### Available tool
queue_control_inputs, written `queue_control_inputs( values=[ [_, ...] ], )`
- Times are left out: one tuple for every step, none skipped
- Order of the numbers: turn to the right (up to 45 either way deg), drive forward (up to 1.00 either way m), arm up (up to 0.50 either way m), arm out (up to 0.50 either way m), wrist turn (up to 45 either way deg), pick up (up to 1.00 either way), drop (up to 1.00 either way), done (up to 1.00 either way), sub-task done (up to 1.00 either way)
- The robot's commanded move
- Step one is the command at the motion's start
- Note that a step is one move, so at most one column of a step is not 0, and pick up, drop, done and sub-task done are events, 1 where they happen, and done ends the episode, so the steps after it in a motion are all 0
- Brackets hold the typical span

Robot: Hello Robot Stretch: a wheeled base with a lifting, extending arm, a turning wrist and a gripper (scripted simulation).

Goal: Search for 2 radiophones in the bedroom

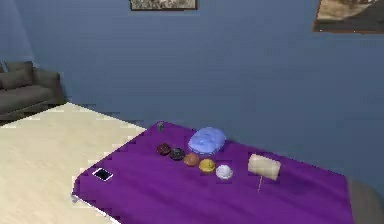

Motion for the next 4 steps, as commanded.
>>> queue_control_inputs(
  values=[
    [-39.0, 0.00, 0.00, 0.00, 0.0, 0.00, 0.00, 0.00, 0.00],
    [0.0, 0.45, 0.00, 0.00, 0.0, 0.00, 0.00, 0.00, 0.00],
    [12.0, 0.00, 0.00, 0.00, 0.0, 0.00, 0.00, 0.00, 0.00],
    [0.0, 0.00, 0.00, 0.00, 0.0, 0.00, 0.00, 0.00, 1.00]
  ],
)
